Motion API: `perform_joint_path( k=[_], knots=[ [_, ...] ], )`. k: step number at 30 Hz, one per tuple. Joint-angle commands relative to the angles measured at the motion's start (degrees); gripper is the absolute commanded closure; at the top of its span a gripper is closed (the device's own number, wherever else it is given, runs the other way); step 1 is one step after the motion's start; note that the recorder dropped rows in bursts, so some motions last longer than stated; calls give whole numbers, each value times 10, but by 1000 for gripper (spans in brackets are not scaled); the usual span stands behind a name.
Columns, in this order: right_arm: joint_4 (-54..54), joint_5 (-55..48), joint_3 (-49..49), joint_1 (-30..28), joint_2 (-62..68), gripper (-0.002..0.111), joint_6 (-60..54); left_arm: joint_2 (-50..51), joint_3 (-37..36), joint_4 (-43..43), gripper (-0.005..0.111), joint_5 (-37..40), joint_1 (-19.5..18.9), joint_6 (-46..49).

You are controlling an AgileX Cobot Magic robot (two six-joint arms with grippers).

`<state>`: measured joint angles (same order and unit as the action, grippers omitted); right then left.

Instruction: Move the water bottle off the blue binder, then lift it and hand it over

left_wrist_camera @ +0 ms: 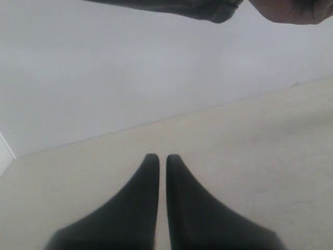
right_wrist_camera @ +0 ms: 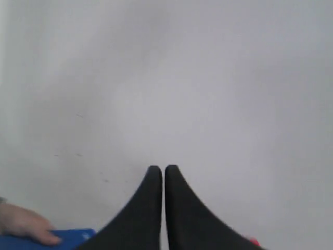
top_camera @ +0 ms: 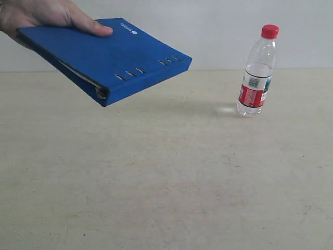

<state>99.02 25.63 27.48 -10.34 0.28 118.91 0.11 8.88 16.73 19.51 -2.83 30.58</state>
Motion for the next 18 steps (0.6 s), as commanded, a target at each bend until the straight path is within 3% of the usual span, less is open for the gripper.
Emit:
perform_joint_path(
  k=[1,5,9,11,15,18],
  knots=[
    [-103,-200,-166,45,41,109,12,-1,-3,4,102,-5,1,1],
    [-130,-256,-269,155,84,109,-5,-1,-3,5,102,-4,1,1],
    [-82,-235,-275,269,109,109,-123,-1,-3,49,102,-7,1,1],
    [-87,-276,-275,305,113,109,-144,-1,-3,55,102,-7,1,1],
    [-97,-378,-275,344,113,109,-135,-1,-3,55,102,-7,1,1],
    [-119,-367,-275,351,113,109,-125,-1,-3,55,102,-7,1,1]
  ],
)
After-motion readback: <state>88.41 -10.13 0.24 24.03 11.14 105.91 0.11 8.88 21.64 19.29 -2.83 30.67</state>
